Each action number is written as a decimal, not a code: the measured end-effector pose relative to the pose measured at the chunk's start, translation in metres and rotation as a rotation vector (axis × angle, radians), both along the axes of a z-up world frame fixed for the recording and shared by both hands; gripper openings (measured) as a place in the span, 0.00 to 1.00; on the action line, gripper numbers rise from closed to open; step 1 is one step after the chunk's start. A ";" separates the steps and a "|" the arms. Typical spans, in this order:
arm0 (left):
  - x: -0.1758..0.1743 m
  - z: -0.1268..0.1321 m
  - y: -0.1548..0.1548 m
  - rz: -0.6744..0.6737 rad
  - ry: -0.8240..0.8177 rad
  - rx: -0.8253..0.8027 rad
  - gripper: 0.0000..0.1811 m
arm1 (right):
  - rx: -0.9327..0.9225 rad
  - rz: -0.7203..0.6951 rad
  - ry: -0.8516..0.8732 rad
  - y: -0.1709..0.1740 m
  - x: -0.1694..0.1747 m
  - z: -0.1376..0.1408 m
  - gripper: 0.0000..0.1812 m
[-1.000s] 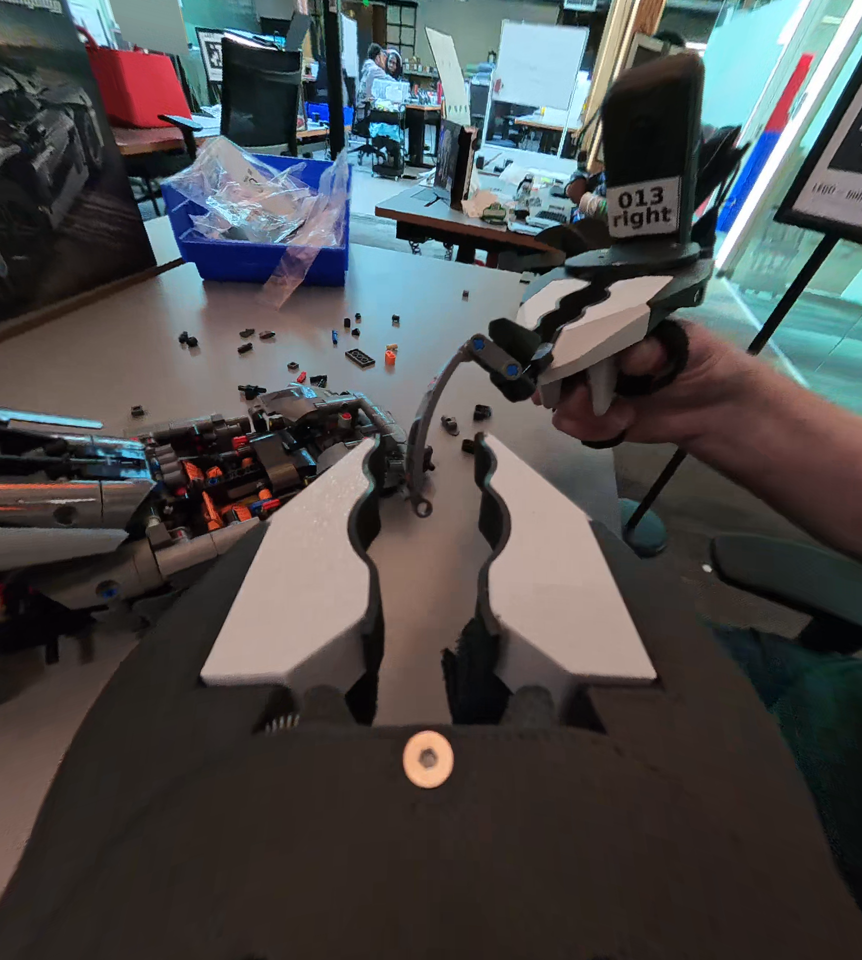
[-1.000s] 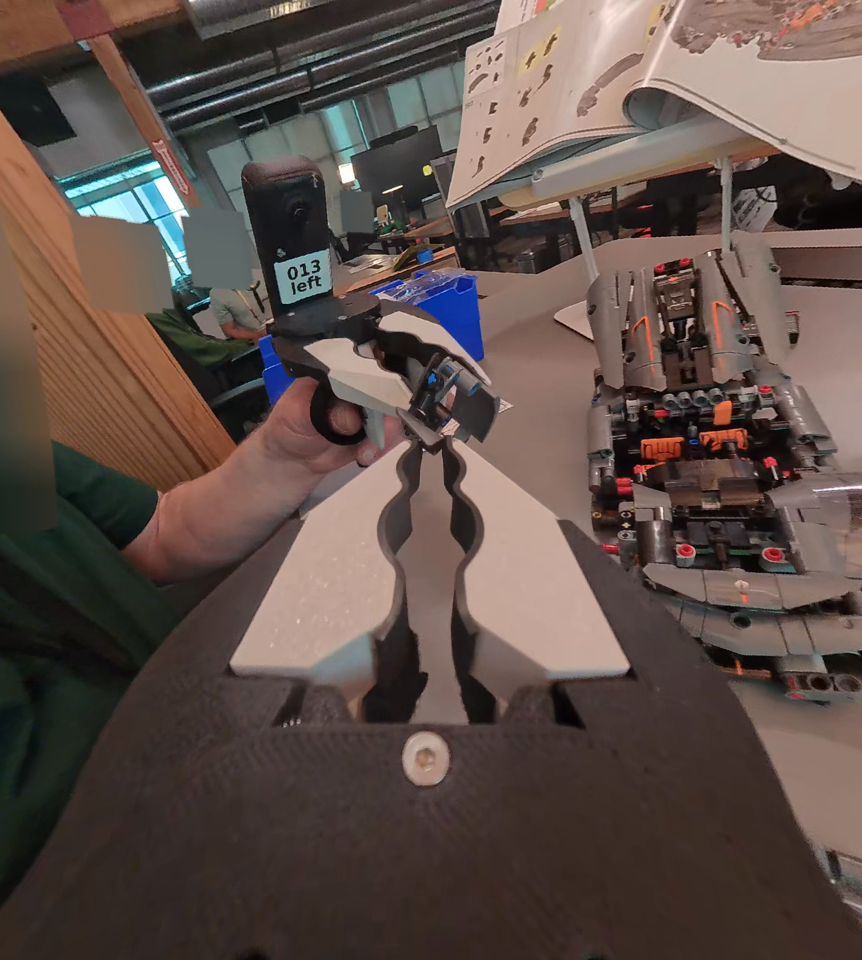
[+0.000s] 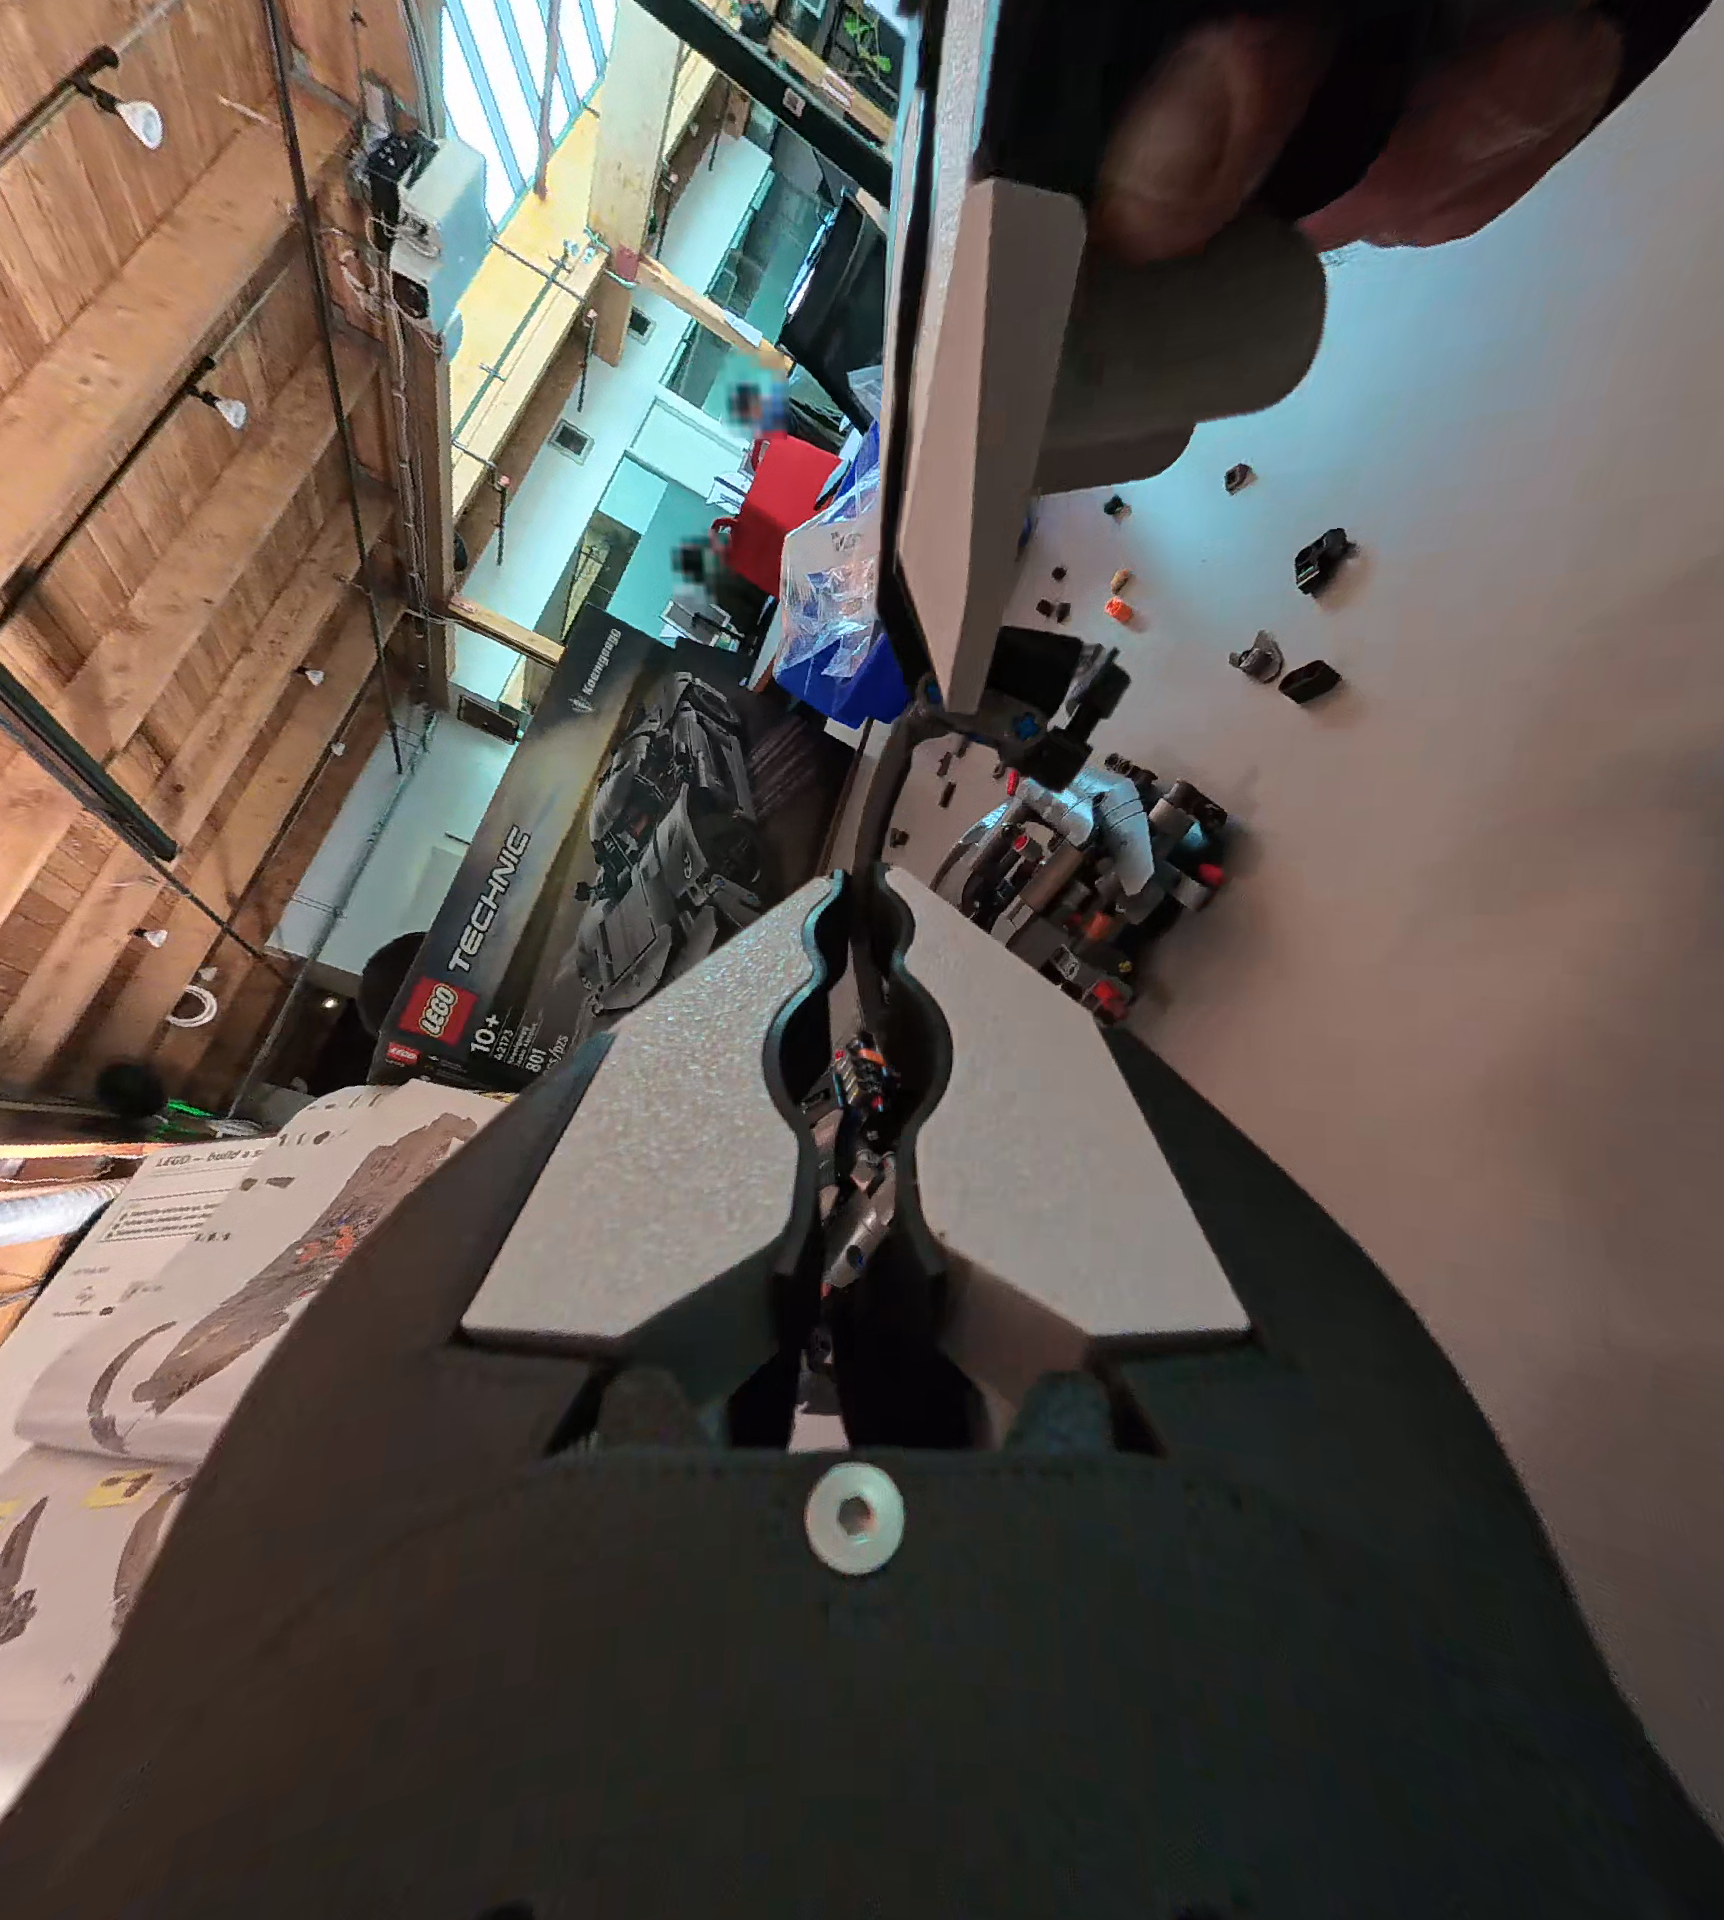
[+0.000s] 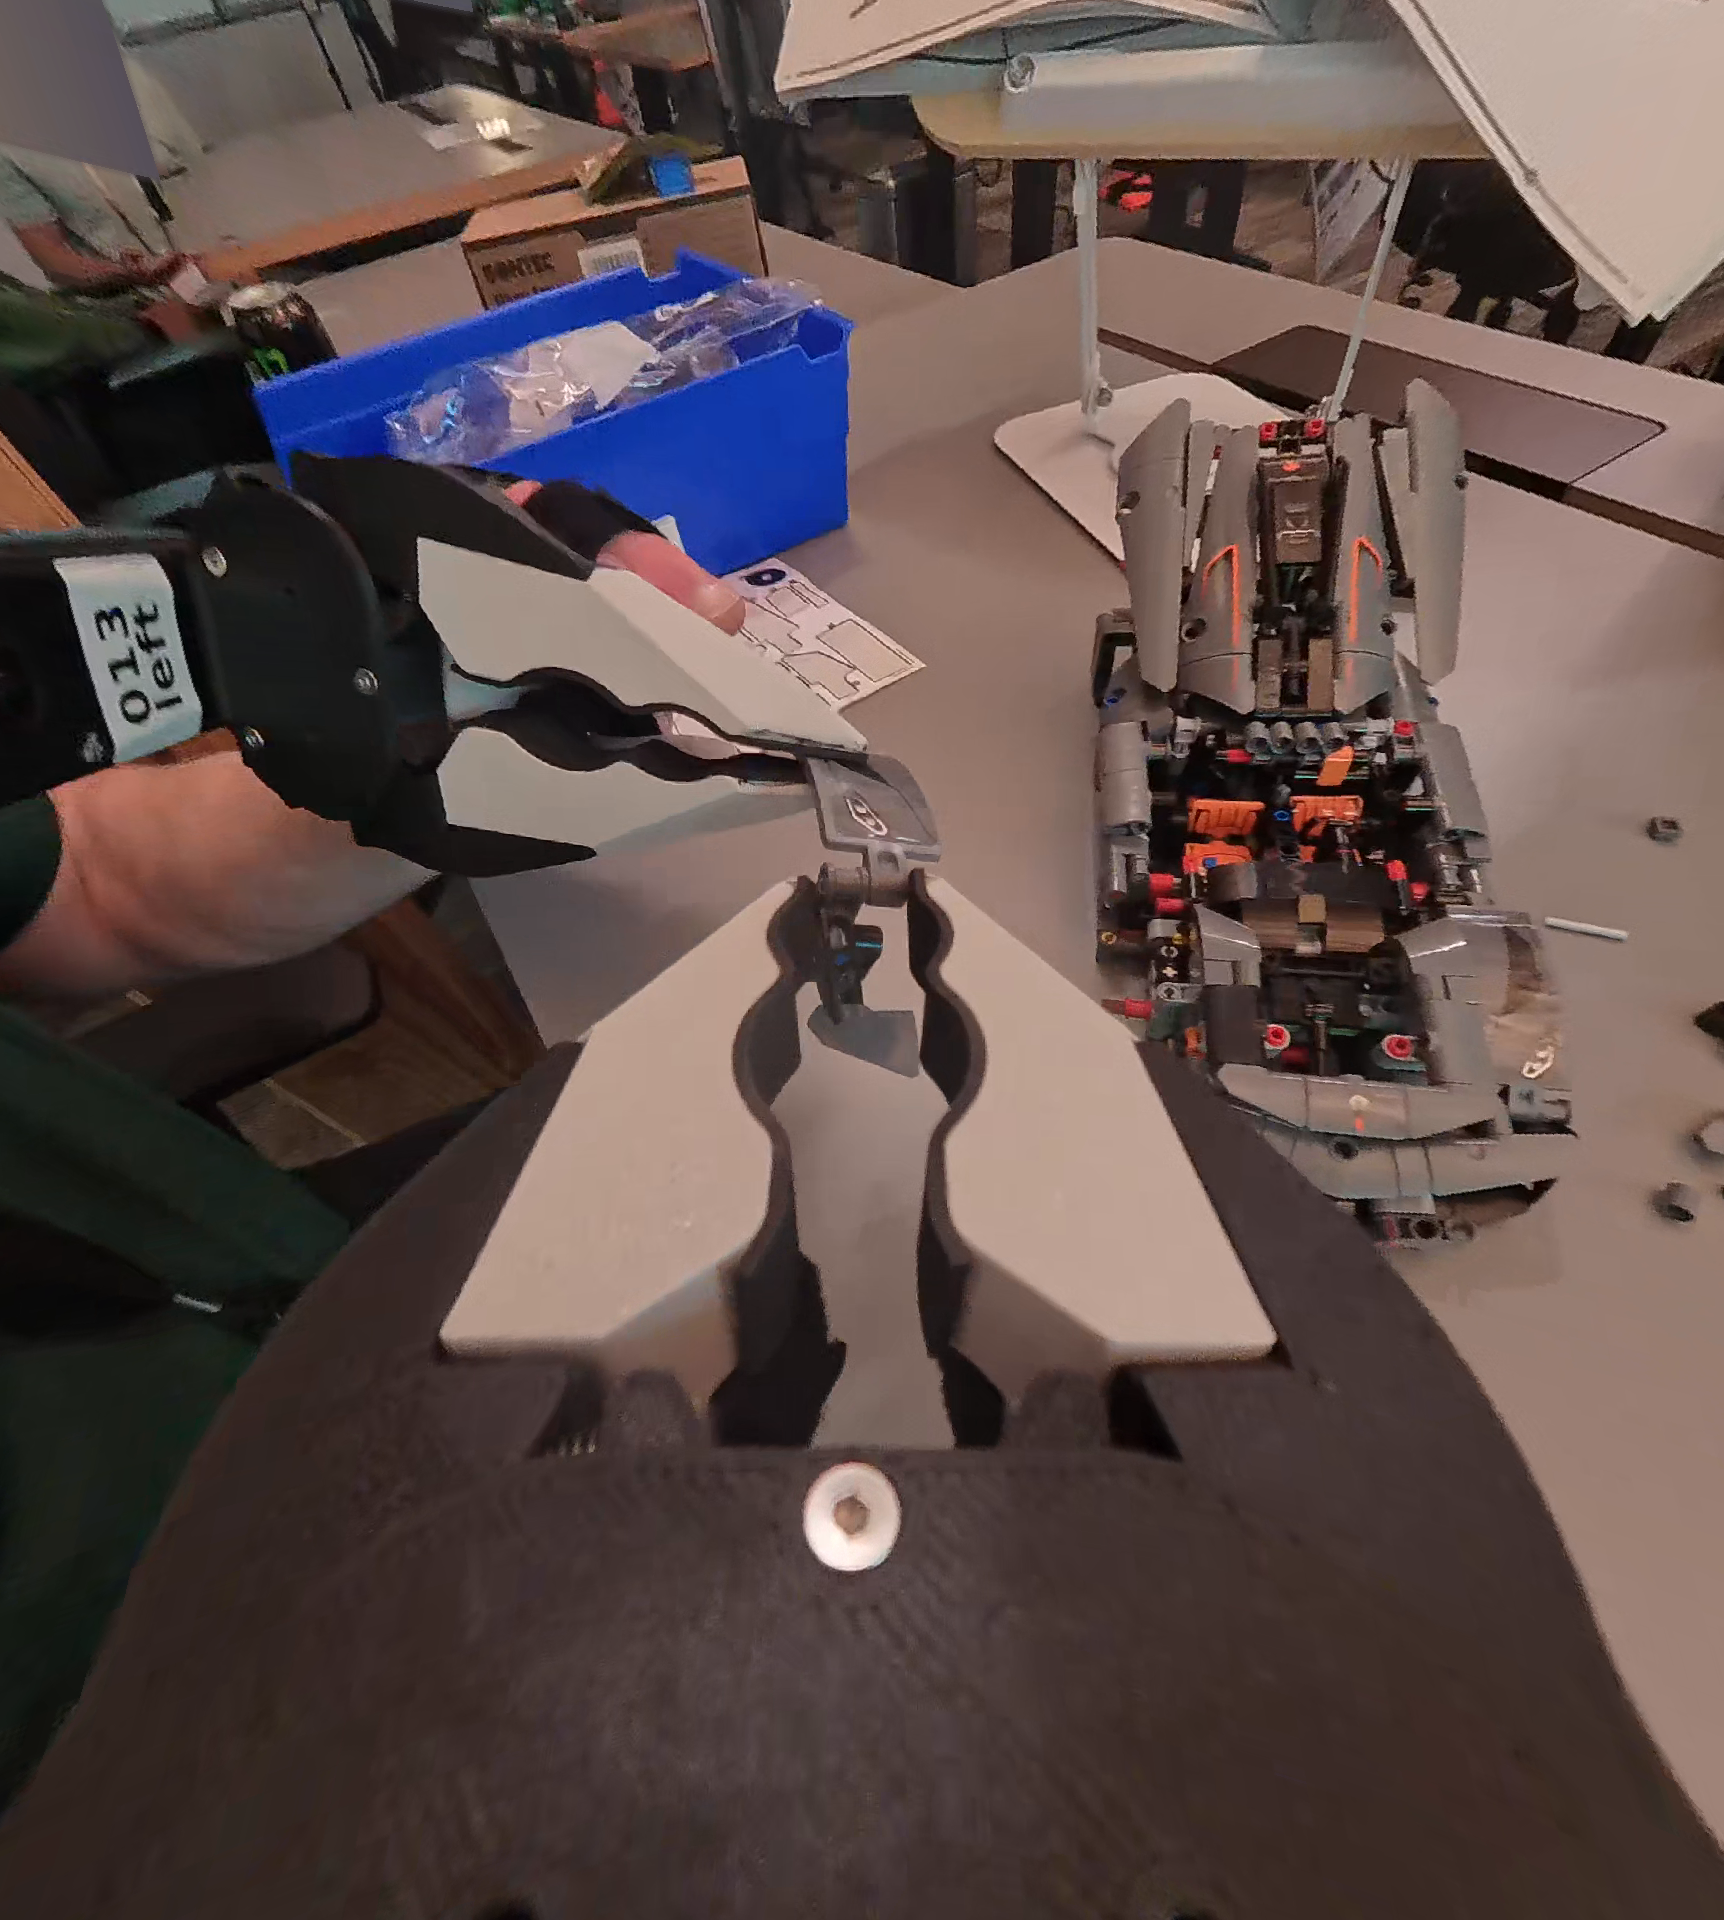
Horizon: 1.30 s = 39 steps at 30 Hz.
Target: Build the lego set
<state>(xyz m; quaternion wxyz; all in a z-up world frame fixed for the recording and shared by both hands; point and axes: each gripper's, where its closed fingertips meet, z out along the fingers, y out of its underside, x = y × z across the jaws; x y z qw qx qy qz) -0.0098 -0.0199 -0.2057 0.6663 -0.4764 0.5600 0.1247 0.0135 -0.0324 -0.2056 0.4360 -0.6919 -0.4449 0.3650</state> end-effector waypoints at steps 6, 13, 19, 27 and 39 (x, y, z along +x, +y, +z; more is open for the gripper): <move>-0.001 -0.003 -0.009 -0.001 0.033 0.055 0.00 | 0.021 0.004 0.007 -0.006 -0.002 -0.003 0.10; 0.006 -0.021 -0.037 -0.069 0.148 0.127 0.00 | 0.028 0.064 -0.092 -0.030 -0.014 -0.028 0.16; 0.006 -0.029 -0.043 -0.094 0.182 0.143 0.00 | -0.027 0.084 -0.059 -0.034 -0.016 -0.037 0.13; -0.012 -0.024 -0.026 -0.013 0.047 0.018 0.12 | 0.151 -0.080 -0.096 -0.003 -0.002 -0.035 0.13; -0.034 -0.036 0.005 0.070 -0.077 -0.189 0.15 | 0.068 -0.115 0.077 0.019 0.005 -0.036 0.13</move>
